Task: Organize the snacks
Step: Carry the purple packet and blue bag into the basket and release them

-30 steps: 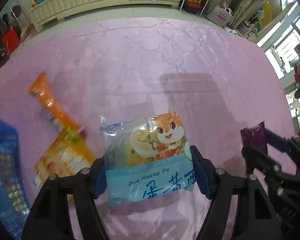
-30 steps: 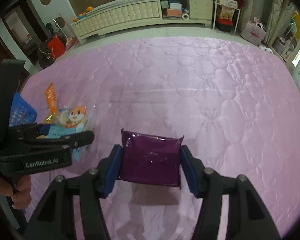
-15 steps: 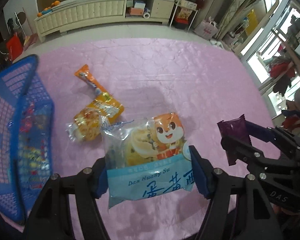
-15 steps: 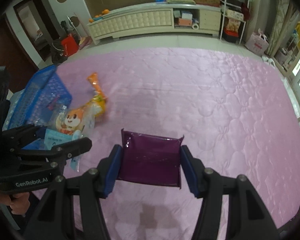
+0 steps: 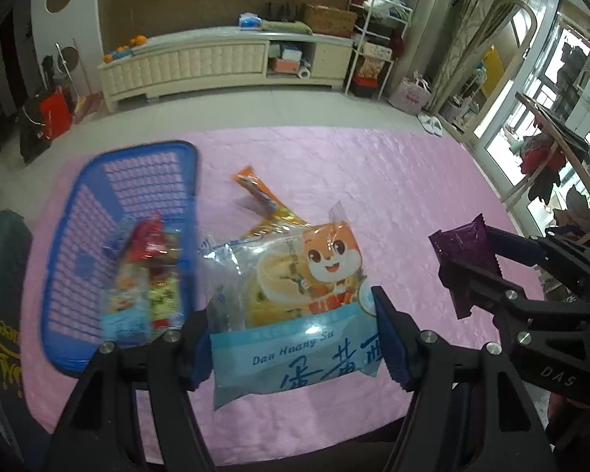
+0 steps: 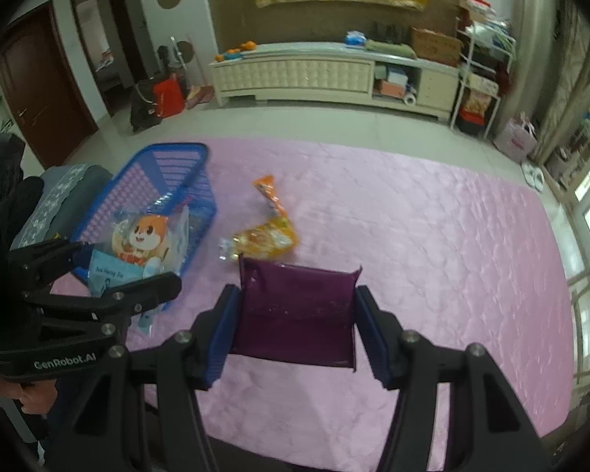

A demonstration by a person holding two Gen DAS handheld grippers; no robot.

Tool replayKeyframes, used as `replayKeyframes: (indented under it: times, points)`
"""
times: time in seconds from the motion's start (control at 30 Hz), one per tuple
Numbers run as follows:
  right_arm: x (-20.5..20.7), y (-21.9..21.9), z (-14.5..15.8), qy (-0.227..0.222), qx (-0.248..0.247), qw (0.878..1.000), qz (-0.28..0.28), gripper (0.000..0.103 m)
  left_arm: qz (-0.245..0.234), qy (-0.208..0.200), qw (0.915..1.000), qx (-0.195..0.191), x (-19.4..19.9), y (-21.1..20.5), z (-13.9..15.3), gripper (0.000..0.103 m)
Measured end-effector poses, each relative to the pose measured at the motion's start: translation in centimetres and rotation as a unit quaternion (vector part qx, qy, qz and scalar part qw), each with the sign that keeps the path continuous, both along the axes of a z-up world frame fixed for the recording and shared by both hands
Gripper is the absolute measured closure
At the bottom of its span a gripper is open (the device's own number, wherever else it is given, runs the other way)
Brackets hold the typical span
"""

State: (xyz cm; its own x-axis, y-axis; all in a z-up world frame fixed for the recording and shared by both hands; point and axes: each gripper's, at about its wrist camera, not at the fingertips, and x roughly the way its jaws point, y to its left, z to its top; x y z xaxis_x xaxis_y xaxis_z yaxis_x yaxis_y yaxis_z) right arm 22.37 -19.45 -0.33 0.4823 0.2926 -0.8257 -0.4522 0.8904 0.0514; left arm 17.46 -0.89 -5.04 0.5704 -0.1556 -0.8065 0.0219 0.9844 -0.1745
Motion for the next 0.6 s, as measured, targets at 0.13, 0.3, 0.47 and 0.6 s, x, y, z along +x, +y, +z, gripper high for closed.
replayKeyframes:
  times: [0.13, 0.3, 0.47, 0.6]
  points:
    - [-0.5, 2.9, 1.1, -0.008, 0.003, 1.000, 0.015, 0.040, 0.005, -0.011, 0.9998, 0.014, -0.7, 2.5, 0.9, 0.037]
    - [-0.3, 6.7, 2.3, -0.021, 0.008, 0.999, 0.039, 0.040, 0.014, -0.022, 0.9993, 0.025, -1.5, 6.1, 2.4, 0.037]
    - [0.6, 10.2, 2.6, -0.021, 0.015, 0.998, 0.059, 0.040, 0.023, -0.020, 0.9989, 0.035, -1.8, 9.2, 2.8, 0.037]
    - [1.6, 13.3, 2.2, -0.016, 0.014, 0.996, 0.082, 0.040, 0.035, -0.013, 0.9987, 0.036, -1.1, 11.5, 2.4, 0.037]
